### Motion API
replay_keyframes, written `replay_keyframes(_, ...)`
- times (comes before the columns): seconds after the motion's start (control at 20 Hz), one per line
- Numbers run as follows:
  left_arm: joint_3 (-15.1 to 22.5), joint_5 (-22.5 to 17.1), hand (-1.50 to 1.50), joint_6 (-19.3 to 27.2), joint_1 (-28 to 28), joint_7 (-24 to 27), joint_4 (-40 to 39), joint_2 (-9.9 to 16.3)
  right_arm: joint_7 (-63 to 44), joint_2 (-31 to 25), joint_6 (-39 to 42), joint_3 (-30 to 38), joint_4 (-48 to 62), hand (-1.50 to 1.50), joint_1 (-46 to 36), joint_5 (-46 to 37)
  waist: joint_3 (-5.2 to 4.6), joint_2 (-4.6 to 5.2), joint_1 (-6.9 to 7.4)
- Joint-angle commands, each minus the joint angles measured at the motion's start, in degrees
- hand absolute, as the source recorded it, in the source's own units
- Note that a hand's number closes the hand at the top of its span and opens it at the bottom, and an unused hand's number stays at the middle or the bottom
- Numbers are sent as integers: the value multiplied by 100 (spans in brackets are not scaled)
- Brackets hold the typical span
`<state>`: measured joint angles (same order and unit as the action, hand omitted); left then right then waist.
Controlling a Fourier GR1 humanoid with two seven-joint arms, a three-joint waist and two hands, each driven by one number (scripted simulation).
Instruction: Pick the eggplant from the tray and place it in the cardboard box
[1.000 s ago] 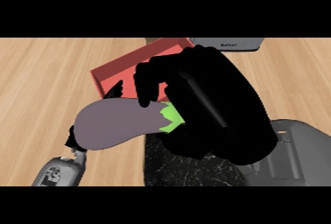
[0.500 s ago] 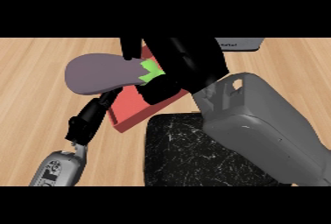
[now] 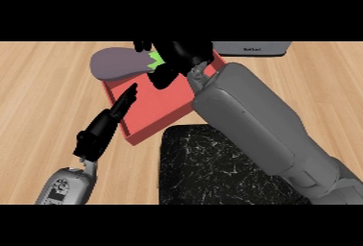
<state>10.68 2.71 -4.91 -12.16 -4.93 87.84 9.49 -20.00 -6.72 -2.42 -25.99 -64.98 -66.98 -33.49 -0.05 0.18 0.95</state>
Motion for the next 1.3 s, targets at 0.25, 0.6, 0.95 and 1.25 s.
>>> replay_keyframes(0.25,-109,110,0,-64,41,202,-126,8,830,659,-640,208,2120,150,-176,-143,1,22,64)
replay_keyframes(0.6,210,301,0,-25,-82,27,-109,-267,1064,670,-777,181,3100,-150,-345,1047,1,55,224)
replay_keyframes(0.95,34,151,0,-161,-30,-6,68,-123,2354,672,-1501,1299,2923,-150,150,2056,12,47,176)
replay_keyframes(1.25,86,262,0,-48,177,229,-74,-237,2793,500,-1085,2580,2954,-150,-106,3129,9,35,67)
